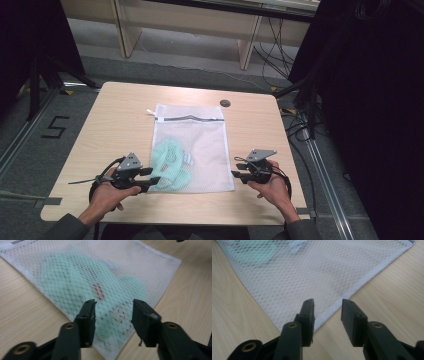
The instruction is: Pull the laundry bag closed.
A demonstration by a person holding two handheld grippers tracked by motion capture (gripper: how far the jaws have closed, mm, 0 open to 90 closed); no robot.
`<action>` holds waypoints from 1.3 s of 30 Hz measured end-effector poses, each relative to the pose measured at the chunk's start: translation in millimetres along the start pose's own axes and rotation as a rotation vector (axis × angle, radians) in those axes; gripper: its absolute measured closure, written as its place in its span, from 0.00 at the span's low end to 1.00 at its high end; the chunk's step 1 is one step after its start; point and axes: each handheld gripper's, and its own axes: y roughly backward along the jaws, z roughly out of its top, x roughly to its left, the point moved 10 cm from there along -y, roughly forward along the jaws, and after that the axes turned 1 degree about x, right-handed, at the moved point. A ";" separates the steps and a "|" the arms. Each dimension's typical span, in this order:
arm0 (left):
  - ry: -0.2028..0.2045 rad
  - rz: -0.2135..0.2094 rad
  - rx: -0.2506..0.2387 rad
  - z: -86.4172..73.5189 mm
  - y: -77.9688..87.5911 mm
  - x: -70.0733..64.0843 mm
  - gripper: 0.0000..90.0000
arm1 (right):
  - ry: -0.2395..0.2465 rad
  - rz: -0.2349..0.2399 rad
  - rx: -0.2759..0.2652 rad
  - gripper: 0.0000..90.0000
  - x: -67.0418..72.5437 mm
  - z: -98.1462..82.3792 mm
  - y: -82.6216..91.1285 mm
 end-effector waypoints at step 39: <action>-0.037 -0.036 0.098 -10.5 -36.8 5.4 1.00 | 0.197 0.098 0.188 1.00 29.6 -1.5 -48.2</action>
